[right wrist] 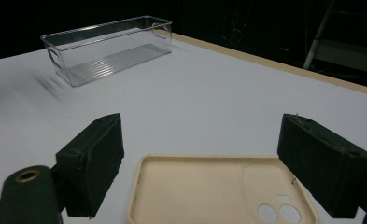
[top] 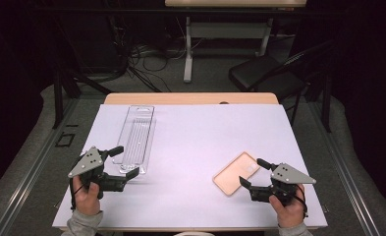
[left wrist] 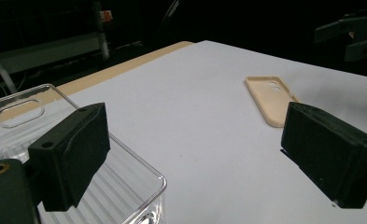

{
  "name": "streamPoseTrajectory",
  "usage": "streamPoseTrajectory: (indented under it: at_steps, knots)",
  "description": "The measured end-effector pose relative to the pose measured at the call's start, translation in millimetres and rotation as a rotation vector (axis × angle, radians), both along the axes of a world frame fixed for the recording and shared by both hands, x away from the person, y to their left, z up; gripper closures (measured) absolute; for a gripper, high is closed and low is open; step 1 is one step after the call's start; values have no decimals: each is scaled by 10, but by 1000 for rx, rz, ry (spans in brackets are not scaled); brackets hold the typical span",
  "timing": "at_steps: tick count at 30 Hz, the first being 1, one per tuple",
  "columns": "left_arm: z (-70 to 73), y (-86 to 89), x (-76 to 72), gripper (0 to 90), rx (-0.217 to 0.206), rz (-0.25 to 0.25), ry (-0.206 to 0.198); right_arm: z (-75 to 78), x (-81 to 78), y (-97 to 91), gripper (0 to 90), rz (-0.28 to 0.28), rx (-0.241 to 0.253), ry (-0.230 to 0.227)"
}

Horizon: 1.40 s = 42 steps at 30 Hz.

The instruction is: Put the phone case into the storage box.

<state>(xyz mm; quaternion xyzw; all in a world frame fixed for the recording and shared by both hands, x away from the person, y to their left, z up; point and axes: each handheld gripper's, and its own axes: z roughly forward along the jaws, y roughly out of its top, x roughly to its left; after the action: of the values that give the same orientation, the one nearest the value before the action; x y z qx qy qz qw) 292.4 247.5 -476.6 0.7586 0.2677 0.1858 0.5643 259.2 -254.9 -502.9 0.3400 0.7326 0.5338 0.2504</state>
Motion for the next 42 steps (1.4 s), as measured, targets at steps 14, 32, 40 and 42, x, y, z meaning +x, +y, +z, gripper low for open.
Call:
streamPoseTrajectory:
  at_steps: [14,32,40,42]
  knots:
    - [-17,-12,0,83,18,-13,20,-18,24,20,143,10,-13,23]
    - [-113,-239,46,139,163,-114,137,-118,83,196,143,124,-116,105]
    - [-132,-330,64,153,206,-145,193,-138,81,252,143,150,-158,123]
    - [-128,-343,70,153,211,-146,211,-138,84,264,143,155,-174,131]
